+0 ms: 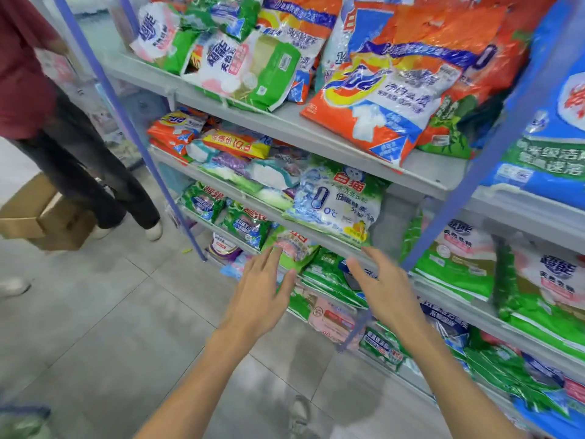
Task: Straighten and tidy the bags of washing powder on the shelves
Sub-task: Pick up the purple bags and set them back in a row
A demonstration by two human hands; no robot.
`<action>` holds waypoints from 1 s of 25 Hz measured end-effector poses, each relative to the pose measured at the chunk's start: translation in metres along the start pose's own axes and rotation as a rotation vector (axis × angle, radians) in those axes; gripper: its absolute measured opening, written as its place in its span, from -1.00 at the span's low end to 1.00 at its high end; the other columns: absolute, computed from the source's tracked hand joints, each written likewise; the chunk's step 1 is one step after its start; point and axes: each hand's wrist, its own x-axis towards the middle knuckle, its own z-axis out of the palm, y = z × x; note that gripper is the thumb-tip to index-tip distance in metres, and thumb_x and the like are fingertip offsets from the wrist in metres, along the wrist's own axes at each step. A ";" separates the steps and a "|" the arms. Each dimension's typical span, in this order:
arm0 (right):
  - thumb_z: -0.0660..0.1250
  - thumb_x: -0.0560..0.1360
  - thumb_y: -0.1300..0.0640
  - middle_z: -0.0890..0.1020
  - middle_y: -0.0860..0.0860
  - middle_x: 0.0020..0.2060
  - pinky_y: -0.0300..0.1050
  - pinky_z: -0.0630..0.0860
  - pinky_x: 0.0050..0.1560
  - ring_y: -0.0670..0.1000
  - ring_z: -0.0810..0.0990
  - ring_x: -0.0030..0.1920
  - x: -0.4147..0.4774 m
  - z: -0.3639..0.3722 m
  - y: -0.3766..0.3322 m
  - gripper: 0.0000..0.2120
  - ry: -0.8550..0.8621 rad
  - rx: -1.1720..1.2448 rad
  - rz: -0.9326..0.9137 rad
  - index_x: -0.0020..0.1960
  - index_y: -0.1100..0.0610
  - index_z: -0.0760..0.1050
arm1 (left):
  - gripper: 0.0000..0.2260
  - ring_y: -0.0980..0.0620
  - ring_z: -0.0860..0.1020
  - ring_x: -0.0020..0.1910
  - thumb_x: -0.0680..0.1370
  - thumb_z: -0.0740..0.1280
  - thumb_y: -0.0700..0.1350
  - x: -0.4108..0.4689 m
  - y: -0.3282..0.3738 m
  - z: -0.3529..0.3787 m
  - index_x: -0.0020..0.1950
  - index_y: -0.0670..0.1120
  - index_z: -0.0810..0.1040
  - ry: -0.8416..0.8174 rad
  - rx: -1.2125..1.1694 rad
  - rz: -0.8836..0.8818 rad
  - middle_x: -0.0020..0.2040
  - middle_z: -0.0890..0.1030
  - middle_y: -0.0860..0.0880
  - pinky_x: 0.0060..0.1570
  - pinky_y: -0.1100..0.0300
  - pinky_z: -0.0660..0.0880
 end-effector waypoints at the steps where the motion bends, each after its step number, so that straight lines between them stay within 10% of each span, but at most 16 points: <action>1: 0.20 0.62 -0.26 0.40 -0.03 0.51 -0.01 0.29 0.44 0.03 0.37 0.49 0.013 0.006 -0.004 -0.40 -0.003 0.001 0.006 0.55 0.02 0.33 | -0.46 -0.07 0.17 0.60 0.70 0.16 0.09 0.012 -0.006 -0.003 0.61 -0.15 0.23 -0.010 0.007 -0.002 0.61 0.26 -0.10 0.58 -0.01 0.10; 14: 0.21 0.62 -0.27 0.35 -0.04 0.55 -0.03 0.29 0.43 0.03 0.34 0.51 0.154 0.120 -0.079 -0.40 -0.023 0.087 0.081 0.57 -0.02 0.28 | -0.48 -0.12 0.21 0.58 0.70 0.15 0.10 0.164 -0.135 -0.042 0.60 -0.12 0.25 -0.058 0.072 -0.016 0.60 0.28 -0.11 0.56 0.02 0.14; 25: 0.26 0.59 -0.24 0.56 -0.07 0.24 -0.01 0.45 0.27 -0.01 0.54 0.22 0.253 0.214 -0.125 -0.48 0.344 0.143 0.199 0.44 0.01 0.41 | -0.54 -0.10 0.34 0.50 0.69 0.22 0.02 0.293 -0.242 -0.067 0.55 -0.15 0.35 -0.072 -0.023 0.131 0.52 0.41 -0.11 0.44 0.10 0.24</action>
